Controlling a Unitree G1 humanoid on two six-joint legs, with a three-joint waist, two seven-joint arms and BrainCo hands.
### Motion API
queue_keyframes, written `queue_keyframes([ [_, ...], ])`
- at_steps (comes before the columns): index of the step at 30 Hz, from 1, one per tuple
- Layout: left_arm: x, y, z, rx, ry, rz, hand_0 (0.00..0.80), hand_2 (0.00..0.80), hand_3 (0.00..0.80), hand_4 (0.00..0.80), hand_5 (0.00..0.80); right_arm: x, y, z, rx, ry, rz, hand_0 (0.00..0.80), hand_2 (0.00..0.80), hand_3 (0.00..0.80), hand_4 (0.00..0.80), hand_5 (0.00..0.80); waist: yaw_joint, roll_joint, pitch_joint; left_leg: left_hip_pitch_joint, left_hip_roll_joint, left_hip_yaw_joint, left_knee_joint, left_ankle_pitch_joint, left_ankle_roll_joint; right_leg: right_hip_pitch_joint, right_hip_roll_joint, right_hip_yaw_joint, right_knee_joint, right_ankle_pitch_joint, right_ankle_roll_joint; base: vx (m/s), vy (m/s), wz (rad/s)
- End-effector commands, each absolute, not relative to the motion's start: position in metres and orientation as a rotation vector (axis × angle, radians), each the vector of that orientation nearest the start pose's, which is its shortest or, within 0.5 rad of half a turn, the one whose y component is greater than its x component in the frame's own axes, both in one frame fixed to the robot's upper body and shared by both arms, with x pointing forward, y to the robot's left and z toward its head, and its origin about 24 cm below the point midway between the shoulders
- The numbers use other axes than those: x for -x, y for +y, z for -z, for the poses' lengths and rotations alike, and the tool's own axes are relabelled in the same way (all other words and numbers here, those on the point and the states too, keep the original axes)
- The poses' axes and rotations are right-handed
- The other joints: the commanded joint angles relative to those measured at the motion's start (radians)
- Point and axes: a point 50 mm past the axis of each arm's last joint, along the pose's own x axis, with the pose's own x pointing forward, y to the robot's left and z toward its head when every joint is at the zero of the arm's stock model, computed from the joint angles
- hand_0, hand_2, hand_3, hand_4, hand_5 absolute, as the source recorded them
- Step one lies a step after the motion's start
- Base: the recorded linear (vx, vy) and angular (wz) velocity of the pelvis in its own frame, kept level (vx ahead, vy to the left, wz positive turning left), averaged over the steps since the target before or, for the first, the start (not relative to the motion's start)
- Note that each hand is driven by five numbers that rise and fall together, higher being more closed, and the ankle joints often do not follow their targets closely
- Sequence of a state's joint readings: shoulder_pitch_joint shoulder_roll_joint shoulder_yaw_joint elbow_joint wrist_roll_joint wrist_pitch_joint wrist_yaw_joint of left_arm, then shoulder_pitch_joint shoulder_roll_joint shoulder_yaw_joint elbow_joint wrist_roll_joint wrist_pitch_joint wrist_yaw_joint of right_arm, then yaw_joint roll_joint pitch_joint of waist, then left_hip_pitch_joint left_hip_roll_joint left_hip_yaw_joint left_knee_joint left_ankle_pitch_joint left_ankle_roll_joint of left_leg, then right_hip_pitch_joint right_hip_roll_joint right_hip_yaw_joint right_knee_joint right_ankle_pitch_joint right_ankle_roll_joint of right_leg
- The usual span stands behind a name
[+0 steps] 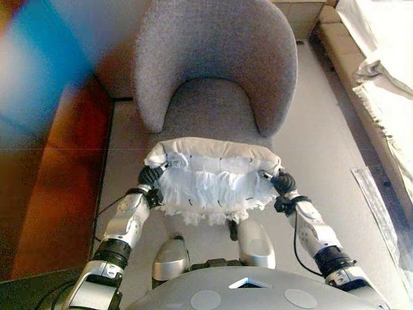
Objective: Pick up the cushion and take it to the sofa
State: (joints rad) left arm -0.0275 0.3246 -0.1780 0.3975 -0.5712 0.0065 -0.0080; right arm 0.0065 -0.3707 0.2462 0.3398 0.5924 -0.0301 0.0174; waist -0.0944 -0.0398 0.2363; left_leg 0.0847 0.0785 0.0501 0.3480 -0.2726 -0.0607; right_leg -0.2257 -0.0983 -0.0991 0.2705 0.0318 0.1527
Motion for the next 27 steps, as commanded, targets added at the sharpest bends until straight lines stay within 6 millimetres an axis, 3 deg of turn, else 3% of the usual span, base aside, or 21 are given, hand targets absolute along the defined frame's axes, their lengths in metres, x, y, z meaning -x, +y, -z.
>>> queue_keyframes([
  [1, -0.253, 0.2, -0.011, 0.262, 0.143, 0.066, 0.8, 0.8, 0.8, 0.8, 0.8, -0.25, -0.16, -0.004, -0.268, 0.2, -0.236, 0.8, 0.8, 0.8, 0.8, 0.8, -0.007, -0.028, -0.123, 0.117, -0.055, 0.027, 0.046, 0.131, 0.032, 0.036, -0.025, 0.065, -0.135, 0.078, -0.016, 0.404, -0.207, 0.02],
  [5, -0.253, 0.199, -0.014, 0.286, 0.112, 0.048, 0.8, 0.8, 0.8, 0.8, 0.8, -0.252, -0.165, -0.008, -0.268, 0.193, -0.256, 0.8, 0.8, 0.8, 0.8, 0.8, -0.006, -0.034, -0.146, 0.02, -0.038, 0.033, 0.295, 0.235, -0.003, 0.095, 0.0, 0.068, -0.143, 0.029, -0.079, 0.284, -0.166, -0.09],
  [8, -0.254, 0.196, -0.015, 0.299, 0.106, 0.062, 0.8, 0.8, 0.8, 0.8, 0.8, -0.252, -0.168, -0.007, -0.268, 0.195, -0.247, 0.8, 0.8, 0.8, 0.8, 0.8, 0.005, -0.047, -0.14, -0.084, -0.004, 0.059, 0.395, 0.233, 0.01, 0.142, -0.005, 0.052, -0.133, -0.006, -0.104, 0.211, -0.115, -0.08],
  [10, -0.254, 0.193, -0.015, 0.291, 0.109, 0.08, 0.8, 0.8, 0.8, 0.8, 0.8, -0.253, -0.168, -0.006, -0.281, 0.197, -0.238, 0.8, 0.8, 0.8, 0.8, 0.8, 0.016, -0.047, -0.128, -0.112, 0.006, 0.067, 0.332, 0.216, 0.023, 0.162, -0.004, 0.05, -0.12, -0.026, -0.105, 0.185, -0.01, 0.0],
  [12, -0.255, 0.192, -0.014, 0.287, 0.111, 0.095, 0.8, 0.8, 0.8, 0.8, 0.8, -0.255, -0.167, -0.007, -0.287, 0.197, -0.226, 0.8, 0.8, 0.8, 0.8, 0.8, 0.025, -0.035, -0.117, -0.1, 0.024, 0.083, 0.135, 0.228, 0.023, 0.182, 0.008, 0.055, -0.11, -0.051, -0.101, 0.185, 0.095, 0.06],
  [15, -0.259, 0.191, -0.015, 0.29, 0.108, 0.106, 0.8, 0.8, 0.8, 0.8, 0.8, -0.257, -0.168, -0.01, -0.297, 0.192, -0.209, 0.8, 0.8, 0.8, 0.8, 0.8, 0.035, -0.01, -0.103, -0.112, 0.047, 0.083, -0.09, 0.285, -0.005, 0.216, 0.022, 0.064, -0.103, -0.089, -0.087, 0.153, 0.139, 0.18],
  [18, -0.264, 0.187, -0.015, 0.302, 0.107, 0.107, 0.8, 0.8, 0.8, 0.8, 0.8, -0.255, -0.166, -0.009, -0.307, 0.197, -0.203, 0.8, 0.8, 0.8, 0.8, 0.8, 0.054, 0.009, -0.09, -0.159, 0.044, 0.049, -0.249, 0.346, -0.037, 0.279, 0.033, 0.081, -0.116, -0.12, -0.076, 0.218, 0.151, 0.13],
  [22, -0.262, 0.187, -0.012, 0.299, 0.111, 0.113, 0.8, 0.8, 0.8, 0.8, 0.8, -0.252, -0.167, -0.003, -0.321, 0.218, -0.197, 0.8, 0.8, 0.8, 0.8, 0.8, 0.086, 0.016, -0.087, -0.23, 0.042, 0.025, -0.309, 0.393, -0.05, 0.385, 0.026, 0.125, -0.15, -0.158, -0.063, 0.247, 0.129, -0.22],
  [27, -0.269, 0.194, -0.018, 0.239, 0.102, 0.116, 0.8, 0.8, 0.8, 0.8, 0.8, -0.254, -0.162, -0.005, -0.361, 0.186, -0.18, 0.8, 0.8, 0.8, 0.8, 0.8, 0.089, 0.015, -0.104, -0.248, 0.027, 0.07, -0.239, 0.335, -0.017, 0.396, -0.041, 0.088, -0.101, -0.192, -0.024, 0.192, 0.141, -0.38],
])
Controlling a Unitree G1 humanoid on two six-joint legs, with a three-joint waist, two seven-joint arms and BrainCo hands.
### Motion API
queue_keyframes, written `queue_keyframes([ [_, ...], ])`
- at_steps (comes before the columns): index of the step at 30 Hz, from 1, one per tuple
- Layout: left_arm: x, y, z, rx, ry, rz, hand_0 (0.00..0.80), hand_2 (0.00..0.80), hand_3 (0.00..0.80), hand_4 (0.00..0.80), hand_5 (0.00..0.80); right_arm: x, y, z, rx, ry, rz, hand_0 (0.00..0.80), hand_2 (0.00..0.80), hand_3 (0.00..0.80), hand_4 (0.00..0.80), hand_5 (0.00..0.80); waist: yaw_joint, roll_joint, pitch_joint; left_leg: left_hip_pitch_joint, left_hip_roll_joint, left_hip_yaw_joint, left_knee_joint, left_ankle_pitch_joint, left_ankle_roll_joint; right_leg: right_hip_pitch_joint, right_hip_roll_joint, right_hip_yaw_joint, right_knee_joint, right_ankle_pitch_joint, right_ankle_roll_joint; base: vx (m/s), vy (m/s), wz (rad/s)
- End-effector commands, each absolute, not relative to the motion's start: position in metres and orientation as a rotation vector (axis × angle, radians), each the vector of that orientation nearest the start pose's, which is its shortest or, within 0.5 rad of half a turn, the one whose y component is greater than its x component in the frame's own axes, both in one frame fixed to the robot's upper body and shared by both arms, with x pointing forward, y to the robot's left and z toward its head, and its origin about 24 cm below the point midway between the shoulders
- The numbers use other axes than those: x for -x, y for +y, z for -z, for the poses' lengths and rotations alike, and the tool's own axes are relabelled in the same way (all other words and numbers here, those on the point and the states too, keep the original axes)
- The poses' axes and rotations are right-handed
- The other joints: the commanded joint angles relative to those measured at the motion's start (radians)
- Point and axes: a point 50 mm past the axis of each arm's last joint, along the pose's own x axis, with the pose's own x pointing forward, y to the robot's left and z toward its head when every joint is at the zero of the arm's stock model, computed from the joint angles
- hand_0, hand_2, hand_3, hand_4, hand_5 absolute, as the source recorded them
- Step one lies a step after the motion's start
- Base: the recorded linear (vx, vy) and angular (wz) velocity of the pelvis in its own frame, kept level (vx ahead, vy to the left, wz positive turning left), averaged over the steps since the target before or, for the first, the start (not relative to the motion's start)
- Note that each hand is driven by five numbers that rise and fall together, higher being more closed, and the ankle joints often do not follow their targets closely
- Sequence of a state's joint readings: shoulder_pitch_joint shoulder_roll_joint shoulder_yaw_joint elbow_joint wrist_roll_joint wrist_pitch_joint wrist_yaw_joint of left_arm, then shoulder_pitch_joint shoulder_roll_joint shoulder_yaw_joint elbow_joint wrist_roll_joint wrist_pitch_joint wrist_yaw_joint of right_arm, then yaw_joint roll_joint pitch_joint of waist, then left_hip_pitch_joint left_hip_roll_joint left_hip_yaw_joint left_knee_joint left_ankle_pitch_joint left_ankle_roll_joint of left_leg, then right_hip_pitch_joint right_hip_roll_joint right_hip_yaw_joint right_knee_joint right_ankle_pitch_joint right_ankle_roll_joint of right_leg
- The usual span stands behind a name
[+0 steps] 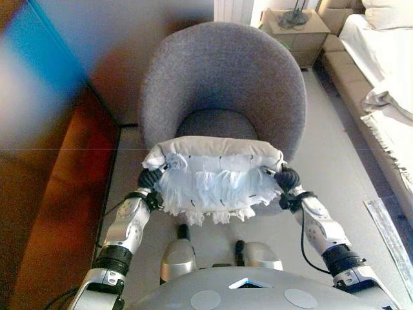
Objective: Pick up the cushion and take it to the sofa
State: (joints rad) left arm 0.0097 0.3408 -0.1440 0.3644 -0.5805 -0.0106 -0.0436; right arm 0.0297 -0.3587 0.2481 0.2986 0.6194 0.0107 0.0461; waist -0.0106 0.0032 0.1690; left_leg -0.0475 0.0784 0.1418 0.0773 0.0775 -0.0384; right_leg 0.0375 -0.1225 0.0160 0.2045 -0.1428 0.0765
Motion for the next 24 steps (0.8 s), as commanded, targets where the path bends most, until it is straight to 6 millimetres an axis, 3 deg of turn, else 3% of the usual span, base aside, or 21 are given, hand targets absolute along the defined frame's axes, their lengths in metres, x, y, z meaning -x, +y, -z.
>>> queue_keyframes([
  [1, -0.271, 0.197, -0.02, 0.226, 0.096, 0.119, 0.8, 0.8, 0.8, 0.8, 0.8, -0.255, -0.162, -0.006, -0.366, 0.178, -0.178, 0.8, 0.8, 0.8, 0.8, 0.8, 0.008, -0.032, -0.037, -0.132, 0.021, -0.006, 0.066, -0.032, -0.027, 0.13, -0.038, -0.04, -0.002, -0.017, 0.061, 0.145, 0.132, -0.08],
  [2, -0.272, 0.198, -0.023, 0.216, 0.089, 0.125, 0.8, 0.8, 0.8, 0.8, 0.8, -0.255, -0.16, -0.007, -0.365, 0.168, -0.173, 0.8, 0.8, 0.8, 0.8, 0.8, 0.015, -0.04, -0.039, -0.146, 0.004, 0.007, 0.098, -0.052, -0.008, 0.129, -0.075, -0.052, 0.051, 0.008, 0.072, 0.111, 0.153, 0.0],
  [3, -0.273, 0.198, -0.025, 0.211, 0.085, 0.13, 0.8, 0.8, 0.8, 0.8, 0.8, -0.255, -0.157, -0.008, -0.364, 0.159, -0.17, 0.8, 0.8, 0.8, 0.8, 0.8, 0.025, -0.038, -0.042, -0.146, -0.007, 0.02, 0.106, -0.065, 0.014, 0.091, -0.127, -0.066, 0.156, 0.096, 0.075, 0.078, 0.145, -0.1],
  [4, -0.273, 0.198, -0.025, 0.209, 0.084, 0.132, 0.8, 0.8, 0.8, 0.8, 0.8, -0.255, -0.156, -0.008, -0.364, 0.157, -0.17, 0.8, 0.8, 0.8, 0.8, 0.8, 0.027, -0.035, -0.042, -0.144, -0.009, 0.024, 0.107, -0.07, 0.02, 0.075, -0.14, -0.068, 0.197, 0.12, 0.075, 0.132, 0.236, -0.12],
  [5, -0.273, 0.197, -0.026, 0.201, 0.087, 0.14, 0.8, 0.8, 0.8, 0.8, 0.8, -0.255, -0.151, -0.008, -0.369, 0.151, -0.16, 0.8, 0.8, 0.8, 0.8, 0.8, 0.026, -0.03, -0.029, -0.111, -0.036, 0.025, 0.115, -0.108, 0.035, 0.002, -0.194, -0.067, 0.365, 0.18, 0.071, 0.151, 0.248, -0.17],
  [7, -0.271, 0.198, -0.024, 0.206, 0.103, 0.139, 0.8, 0.8, 0.8, 0.8, 0.8, -0.255, -0.147, -0.006, -0.37, 0.157, -0.15, 0.8, 0.8, 0.8, 0.8, 0.8, 0.031, -0.023, -0.016, -0.078, -0.063, 0.03, 0.129, -0.138, 0.05, -0.073, -0.234, -0.082, 0.463, 0.215, 0.061, 0.162, 0.241, -0.07],
  [8, -0.271, 0.198, -0.024, 0.214, 0.105, 0.135, 0.8, 0.8, 0.8, 0.8, 0.8, -0.256, -0.145, -0.006, -0.373, 0.16, -0.155, 0.8, 0.8, 0.8, 0.8, 0.8, 0.037, -0.018, -0.009, -0.068, -0.063, 0.041, 0.126, -0.129, 0.056, -0.099, -0.242, -0.108, 0.435, 0.232, 0.05, 0.123, 0.109, -0.06],
  [12, -0.275, 0.199, -0.03, 0.204, 0.085, 0.119, 0.8, 0.8, 0.8, 0.8, 0.8, -0.271, -0.139, -0.015, -0.378, 0.136, -0.191, 0.8, 0.8, 0.8, 0.8, 0.8, 0.043, -0.017, 0.034, -0.033, -0.059, 0.03, 0.14, -0.147, 0.034, -0.16, -0.211, -0.147, 0.238, 0.211, 0.051, 0.059, -0.106, -0.32],
  [17, -0.306, 0.194, -0.064, 0.184, -0.026, 0.107, 0.8, 0.8, 0.8, 0.8, 0.8, -0.312, -0.132, -0.056, -0.365, 0.034, -0.257, 0.8, 0.8, 0.8, 0.8, 0.8, 0.035, -0.064, 0.128, -0.107, -0.022, 0.03, 0.284, -0.227, 0.019, -0.286, -0.207, -0.139, 0.099, 0.278, 0.111, -0.089, -0.231, -0.18],
  [19, -0.317, 0.188, -0.079, 0.19, -0.085, 0.126, 0.8, 0.8, 0.8, 0.8, 0.8, -0.323, -0.134, -0.073, -0.346, -0.016, -0.257, 0.8, 0.8, 0.8, 0.8, 0.8, 0.03, -0.069, 0.158, -0.189, -0.011, 0.0, 0.387, -0.256, 0.017, -0.304, -0.187, -0.116, 0.103, 0.239, 0.11, -0.11, -0.173, 0.11],
  [22, -0.333, 0.179, -0.11, 0.187, -0.165, 0.148, 0.8, 0.8, 0.8, 0.8, 0.8, -0.335, -0.135, -0.1, -0.33, -0.103, -0.251, 0.8, 0.8, 0.8, 0.8, 0.8, 0.026, -0.066, 0.21, -0.294, 0.036, -0.01, 0.49, -0.287, 0.002, -0.372, -0.189, -0.136, 0.193, 0.196, 0.101, -0.158, -0.157, 0.15],
  [24, -0.339, 0.175, -0.119, 0.195, -0.189, 0.146, 0.8, 0.8, 0.8, 0.8, 0.8, -0.341, -0.136, -0.113, -0.316, -0.136, -0.251, 0.8, 0.8, 0.8, 0.8, 0.8, 0.021, -0.064, 0.23, -0.332, 0.045, -0.016, 0.521, -0.292, -0.001, -0.407, -0.193, -0.141, 0.239, 0.174, 0.095, -0.067, -0.06, -0.03],
])
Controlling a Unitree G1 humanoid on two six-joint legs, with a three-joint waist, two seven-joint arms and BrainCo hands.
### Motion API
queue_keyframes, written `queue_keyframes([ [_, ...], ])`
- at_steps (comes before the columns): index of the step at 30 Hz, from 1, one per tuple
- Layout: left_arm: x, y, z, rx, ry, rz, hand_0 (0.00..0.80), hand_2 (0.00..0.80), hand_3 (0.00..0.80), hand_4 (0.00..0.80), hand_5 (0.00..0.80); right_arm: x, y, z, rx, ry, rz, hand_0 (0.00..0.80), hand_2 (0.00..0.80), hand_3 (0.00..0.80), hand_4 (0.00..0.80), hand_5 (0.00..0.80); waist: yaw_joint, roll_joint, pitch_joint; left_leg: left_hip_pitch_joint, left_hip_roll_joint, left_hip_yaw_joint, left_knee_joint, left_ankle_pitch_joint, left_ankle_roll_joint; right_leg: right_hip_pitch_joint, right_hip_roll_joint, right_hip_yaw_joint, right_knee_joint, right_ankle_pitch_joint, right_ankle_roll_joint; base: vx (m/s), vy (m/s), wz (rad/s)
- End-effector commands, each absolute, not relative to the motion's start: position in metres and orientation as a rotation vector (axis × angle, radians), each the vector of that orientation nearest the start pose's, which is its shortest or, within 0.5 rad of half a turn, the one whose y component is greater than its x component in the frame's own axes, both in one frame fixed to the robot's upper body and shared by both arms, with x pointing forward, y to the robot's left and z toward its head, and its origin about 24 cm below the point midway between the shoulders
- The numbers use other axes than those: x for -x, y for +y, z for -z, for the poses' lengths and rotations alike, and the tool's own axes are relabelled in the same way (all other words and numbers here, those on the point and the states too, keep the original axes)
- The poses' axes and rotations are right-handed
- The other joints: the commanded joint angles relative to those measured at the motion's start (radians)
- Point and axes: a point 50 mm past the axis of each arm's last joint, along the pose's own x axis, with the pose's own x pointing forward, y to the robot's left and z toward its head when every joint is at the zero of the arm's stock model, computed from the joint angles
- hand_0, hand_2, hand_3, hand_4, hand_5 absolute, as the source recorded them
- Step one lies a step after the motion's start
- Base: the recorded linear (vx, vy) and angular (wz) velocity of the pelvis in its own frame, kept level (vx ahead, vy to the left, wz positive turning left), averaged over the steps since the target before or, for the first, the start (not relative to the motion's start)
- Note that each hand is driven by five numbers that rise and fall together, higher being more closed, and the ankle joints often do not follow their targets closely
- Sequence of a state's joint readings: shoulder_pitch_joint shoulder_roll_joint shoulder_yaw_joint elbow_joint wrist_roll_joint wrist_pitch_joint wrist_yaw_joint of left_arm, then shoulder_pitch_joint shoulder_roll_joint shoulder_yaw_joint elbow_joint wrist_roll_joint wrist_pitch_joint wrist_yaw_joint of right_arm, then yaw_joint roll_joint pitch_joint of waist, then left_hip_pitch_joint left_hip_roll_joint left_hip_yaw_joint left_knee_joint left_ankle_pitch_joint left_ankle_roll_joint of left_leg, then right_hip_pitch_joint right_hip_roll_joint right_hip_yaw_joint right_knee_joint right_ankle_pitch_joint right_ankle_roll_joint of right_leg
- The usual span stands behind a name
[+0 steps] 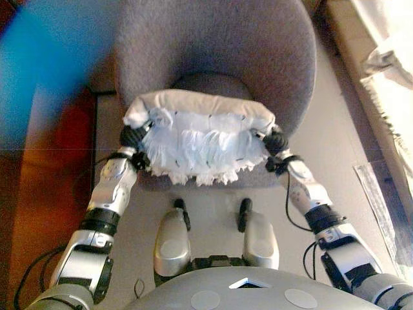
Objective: Pick up the cushion and take it to the sofa
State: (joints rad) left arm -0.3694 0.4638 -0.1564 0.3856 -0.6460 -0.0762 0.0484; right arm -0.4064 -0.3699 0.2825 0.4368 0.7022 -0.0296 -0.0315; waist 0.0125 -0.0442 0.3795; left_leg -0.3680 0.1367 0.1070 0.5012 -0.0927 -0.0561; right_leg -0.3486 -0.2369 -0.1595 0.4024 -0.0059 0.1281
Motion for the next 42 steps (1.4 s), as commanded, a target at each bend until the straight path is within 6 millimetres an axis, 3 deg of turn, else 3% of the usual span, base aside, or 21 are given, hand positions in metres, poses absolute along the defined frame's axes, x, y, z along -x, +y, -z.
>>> queue_keyframes([
  [1, -0.342, 0.173, -0.121, 0.202, -0.195, 0.143, 0.8, 0.8, 0.8, 0.8, 0.8, -0.345, -0.136, -0.122, -0.31, -0.154, -0.251, 0.8, 0.8, 0.8, 0.8, 0.8, -0.005, -0.013, 0.028, -0.032, -0.012, 0.011, 0.114, -0.127, 0.014, -0.044, -0.077, 0.04, 0.065, 0.021, 0.041, -0.045, -0.03, 0.09],
  [6, -0.358, 0.164, -0.13, 0.201, -0.209, 0.088, 0.8, 0.8, 0.8, 0.8, 0.8, -0.359, -0.137, -0.15, -0.302, -0.202, -0.238, 0.8, 0.8, 0.8, 0.8, 0.8, -0.025, 0.0, 0.053, -0.103, -0.001, 0.005, 0.139, -0.124, 0.001, -0.13, -0.067, 0.059, 0.119, -0.013, 0.039, -0.059, 0.001, 0.01],
  [18, -0.376, 0.15, -0.185, 0.207, -0.363, 0.066, 0.8, 0.8, 0.8, 0.8, 0.8, -0.375, -0.141, -0.209, -0.196, -0.355, -0.244, 0.8, 0.8, 0.8, 0.8, 0.8, -0.046, 0.022, 0.121, -0.182, -0.001, 0.002, 0.097, -0.077, -0.024, -0.217, -0.051, 0.066, 0.101, -0.02, 0.04, -0.036, 0.039, -0.03],
  [26, -0.366, 0.137, -0.196, 0.214, -0.428, 0.115, 0.8, 0.8, 0.8, 0.8, 0.8, -0.359, -0.142, -0.23, -0.181, -0.476, -0.273, 0.8, 0.8, 0.8, 0.8, 0.8, -0.053, 0.023, 0.14, -0.183, -0.013, 0.007, 0.081, -0.074, -0.021, -0.206, -0.056, 0.058, 0.068, -0.015, 0.042, 0.016, 0.037, -0.03],
  [35, -0.355, 0.13, -0.225, 0.204, -0.54, 0.189, 0.8, 0.8, 0.8, 0.8, 0.8, -0.343, -0.148, -0.256, -0.211, -0.623, -0.268, 0.8, 0.8, 0.8, 0.8, 0.8, -0.054, 0.011, 0.14, -0.19, -0.009, 0.009, 0.092, -0.087, -0.018, -0.193, -0.056, 0.049, 0.061, -0.016, 0.047, 0.011, 0.0, 0.0],
  [39, -0.354, 0.126, -0.245, 0.195, -0.586, 0.215, 0.8, 0.8, 0.8, 0.8, 0.8, -0.343, -0.158, -0.271, -0.204, -0.662, -0.152, 0.8, 0.8, 0.8, 0.8, 0.8, -0.056, 0.011, 0.14, -0.185, -0.008, 0.014, 0.091, -0.088, -0.014, -0.186, -0.055, 0.047, 0.061, -0.018, 0.045, 0.038, 0.007, 0.0],
  [42, -0.346, 0.123, -0.251, 0.202, -0.621, 0.247, 0.8, 0.8, 0.8, 0.8, 0.8, -0.338, -0.162, -0.271, -0.244, -0.676, -0.121, 0.8, 0.8, 0.8, 0.8, 0.8, -0.059, 0.013, 0.14, -0.18, -0.011, 0.016, 0.083, -0.088, -0.012, -0.18, -0.05, 0.049, 0.055, -0.021, 0.044, 0.046, 0.008, -0.01],
])
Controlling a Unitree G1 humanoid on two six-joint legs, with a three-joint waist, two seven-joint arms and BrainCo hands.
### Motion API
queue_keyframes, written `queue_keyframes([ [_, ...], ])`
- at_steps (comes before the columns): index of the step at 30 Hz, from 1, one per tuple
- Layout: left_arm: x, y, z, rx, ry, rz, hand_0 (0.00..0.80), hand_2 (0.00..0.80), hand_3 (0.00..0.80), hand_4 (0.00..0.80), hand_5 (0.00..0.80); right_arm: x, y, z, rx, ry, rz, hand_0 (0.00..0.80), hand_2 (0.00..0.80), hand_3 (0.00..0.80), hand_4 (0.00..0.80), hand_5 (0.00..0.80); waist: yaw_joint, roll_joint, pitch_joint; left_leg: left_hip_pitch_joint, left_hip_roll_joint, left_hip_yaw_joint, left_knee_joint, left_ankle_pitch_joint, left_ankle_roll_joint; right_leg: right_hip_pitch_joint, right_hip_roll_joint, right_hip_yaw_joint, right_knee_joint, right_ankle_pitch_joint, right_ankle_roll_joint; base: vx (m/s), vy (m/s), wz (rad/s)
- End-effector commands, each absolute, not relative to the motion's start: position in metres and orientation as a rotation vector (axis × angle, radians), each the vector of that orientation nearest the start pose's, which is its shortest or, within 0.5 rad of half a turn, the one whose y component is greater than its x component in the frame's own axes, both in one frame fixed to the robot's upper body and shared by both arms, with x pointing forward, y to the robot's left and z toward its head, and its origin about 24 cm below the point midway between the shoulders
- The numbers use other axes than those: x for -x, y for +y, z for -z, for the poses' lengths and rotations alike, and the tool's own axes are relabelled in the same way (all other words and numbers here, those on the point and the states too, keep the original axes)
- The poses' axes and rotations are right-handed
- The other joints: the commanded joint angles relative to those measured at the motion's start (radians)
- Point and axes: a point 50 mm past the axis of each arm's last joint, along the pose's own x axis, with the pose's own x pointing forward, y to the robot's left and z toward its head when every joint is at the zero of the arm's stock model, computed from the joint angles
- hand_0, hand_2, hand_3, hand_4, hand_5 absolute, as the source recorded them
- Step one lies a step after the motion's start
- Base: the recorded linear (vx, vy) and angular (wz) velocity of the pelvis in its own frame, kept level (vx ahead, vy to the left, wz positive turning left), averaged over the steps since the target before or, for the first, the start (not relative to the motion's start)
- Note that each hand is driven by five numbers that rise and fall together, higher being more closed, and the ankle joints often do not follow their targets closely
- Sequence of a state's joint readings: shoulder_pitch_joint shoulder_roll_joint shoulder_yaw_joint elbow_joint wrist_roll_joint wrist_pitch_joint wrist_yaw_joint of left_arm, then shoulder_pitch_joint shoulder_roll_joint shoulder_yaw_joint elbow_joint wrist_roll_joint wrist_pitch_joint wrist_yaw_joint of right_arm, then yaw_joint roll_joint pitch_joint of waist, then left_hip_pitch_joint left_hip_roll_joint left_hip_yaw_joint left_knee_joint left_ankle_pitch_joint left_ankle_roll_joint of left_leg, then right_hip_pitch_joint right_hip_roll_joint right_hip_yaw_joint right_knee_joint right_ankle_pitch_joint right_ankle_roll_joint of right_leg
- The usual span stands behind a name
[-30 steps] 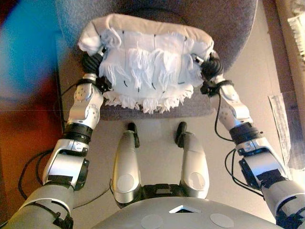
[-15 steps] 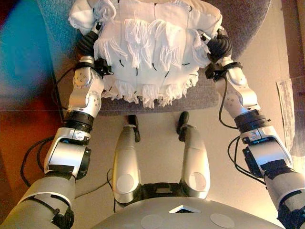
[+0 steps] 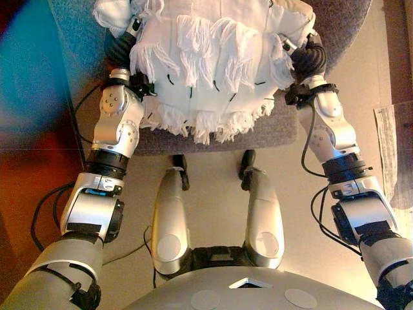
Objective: Pick up the cushion and take it to the sofa
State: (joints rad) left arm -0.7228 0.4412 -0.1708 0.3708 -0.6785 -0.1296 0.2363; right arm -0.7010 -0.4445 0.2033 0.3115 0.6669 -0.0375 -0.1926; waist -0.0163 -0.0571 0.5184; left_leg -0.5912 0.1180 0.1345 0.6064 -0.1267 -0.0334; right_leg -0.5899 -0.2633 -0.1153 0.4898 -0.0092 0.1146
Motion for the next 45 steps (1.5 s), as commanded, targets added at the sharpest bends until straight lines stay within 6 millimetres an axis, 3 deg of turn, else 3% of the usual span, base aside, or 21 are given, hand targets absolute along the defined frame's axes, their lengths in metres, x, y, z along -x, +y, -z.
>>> queue_keyframes([
  [1, -0.345, 0.121, -0.252, 0.205, -0.625, 0.254, 0.8, 0.8, 0.8, 0.8, 0.8, -0.338, -0.162, -0.269, -0.248, -0.671, -0.115, 0.8, 0.8, 0.8, 0.8, 0.8, -0.031, 0.027, 0.002, 0.046, 0.007, -0.012, -0.023, -0.054, -0.035, 0.063, -0.022, 0.006, -0.031, -0.018, 0.058, 0.064, 0.011, -0.02],
  [15, -0.352, 0.107, -0.269, 0.162, -0.625, 0.276, 0.8, 0.8, 0.8, 0.8, 0.8, -0.349, -0.163, -0.29, -0.133, -0.691, -0.097, 0.8, 0.8, 0.8, 0.8, 0.8, -0.029, 0.023, -0.007, 0.126, 0.005, -0.005, -0.069, -0.033, -0.047, 0.149, -0.018, -0.006, -0.068, -0.031, 0.056, 0.062, -0.026, -0.01],
  [32, -0.345, 0.112, -0.293, 0.113, -0.701, 0.297, 0.8, 0.8, 0.8, 0.8, 0.8, -0.344, -0.164, -0.308, -0.092, -0.73, -0.134, 0.8, 0.8, 0.8, 0.8, 0.8, -0.018, 0.016, -0.082, 0.211, 0.012, -0.012, -0.085, -0.045, -0.069, 0.252, -0.017, -0.027, -0.095, -0.057, 0.05, 0.098, -0.035, -0.03],
  [39, -0.375, 0.104, -0.303, 0.118, -0.579, 0.203, 0.8, 0.8, 0.8, 0.8, 0.8, -0.377, -0.159, -0.318, -0.048, -0.579, -0.156, 0.8, 0.8, 0.8, 0.8, 0.8, -0.01, 0.021, -0.072, 0.147, 0.016, -0.029, -0.037, -0.054, -0.077, 0.192, -0.032, -0.031, -0.044, -0.057, 0.054, -0.012, -0.006, 0.01],
  [45, -0.393, 0.112, -0.298, 0.184, -0.487, 0.117, 0.8, 0.8, 0.8, 0.8, 0.8, -0.394, -0.154, -0.313, -0.045, -0.471, -0.188, 0.8, 0.8, 0.8, 0.8, 0.8, -0.007, 0.029, -0.04, 0.076, 0.008, -0.038, -0.024, -0.044, -0.079, 0.108, -0.028, -0.024, -0.011, -0.05, 0.051, -0.08, -0.005, 0.02],
])
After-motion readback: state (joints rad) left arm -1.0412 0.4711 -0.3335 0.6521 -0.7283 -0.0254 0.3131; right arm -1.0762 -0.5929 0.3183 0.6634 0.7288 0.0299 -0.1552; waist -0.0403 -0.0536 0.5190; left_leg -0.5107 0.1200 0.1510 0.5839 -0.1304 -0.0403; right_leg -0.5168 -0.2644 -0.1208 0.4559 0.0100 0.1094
